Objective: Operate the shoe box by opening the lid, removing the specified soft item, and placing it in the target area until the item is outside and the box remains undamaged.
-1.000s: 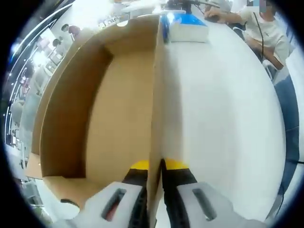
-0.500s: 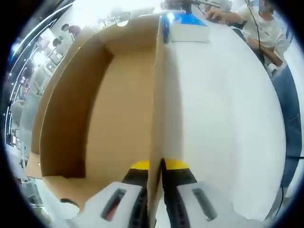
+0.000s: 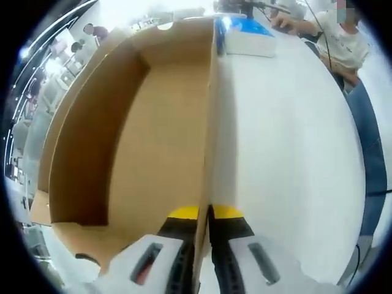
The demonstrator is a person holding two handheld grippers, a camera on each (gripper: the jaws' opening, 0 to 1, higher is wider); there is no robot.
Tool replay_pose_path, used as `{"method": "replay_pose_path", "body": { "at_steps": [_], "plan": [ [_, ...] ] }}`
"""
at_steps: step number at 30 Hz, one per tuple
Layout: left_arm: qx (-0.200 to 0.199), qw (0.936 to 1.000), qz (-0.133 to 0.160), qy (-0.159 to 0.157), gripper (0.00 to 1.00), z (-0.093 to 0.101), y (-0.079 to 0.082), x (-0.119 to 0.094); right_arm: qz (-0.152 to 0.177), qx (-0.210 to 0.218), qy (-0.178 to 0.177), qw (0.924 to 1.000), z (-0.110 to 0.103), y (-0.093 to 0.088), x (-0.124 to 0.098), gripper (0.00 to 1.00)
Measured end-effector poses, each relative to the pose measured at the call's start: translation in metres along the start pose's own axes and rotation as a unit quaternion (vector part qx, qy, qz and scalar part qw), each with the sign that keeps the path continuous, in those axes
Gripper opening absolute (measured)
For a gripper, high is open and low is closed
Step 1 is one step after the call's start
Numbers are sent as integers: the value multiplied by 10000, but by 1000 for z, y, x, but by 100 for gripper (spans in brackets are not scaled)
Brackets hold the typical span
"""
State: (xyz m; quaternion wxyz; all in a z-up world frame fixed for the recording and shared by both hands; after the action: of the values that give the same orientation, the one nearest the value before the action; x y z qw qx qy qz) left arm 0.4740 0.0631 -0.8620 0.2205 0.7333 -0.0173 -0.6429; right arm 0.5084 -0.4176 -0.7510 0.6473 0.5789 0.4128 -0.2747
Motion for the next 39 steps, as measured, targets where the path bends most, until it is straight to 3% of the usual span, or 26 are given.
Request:
{"method": "replay_pose_path", "body": {
  "at_steps": [20,29,39],
  "plan": [
    [-87,10000,-16,-26,4,5,2,-7,-500,191,240,9983,24,-43,73,20],
    [-143,9999,-30,-56,4,7,3,-9,-684,111,259,9973,21,-54,90,20],
    [-142,9999,-27,-60,4,6,4,-8,-724,-118,206,9971,19,-52,91,20]
  ]
}}
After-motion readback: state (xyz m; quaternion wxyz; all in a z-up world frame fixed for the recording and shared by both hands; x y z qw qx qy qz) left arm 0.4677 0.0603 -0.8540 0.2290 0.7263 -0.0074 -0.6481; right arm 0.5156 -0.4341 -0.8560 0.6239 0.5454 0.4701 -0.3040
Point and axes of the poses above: the point that each gripper's makers call its tool centre point, and the gripper's own axes: x roughly forward along the fingers, z roughly to its right, y roughly out of its top, the point moved 2 cm from there along -x, roughly backward along the fingers, and after that the axes turned 3 degrees about -x, right-handed, at the moved point
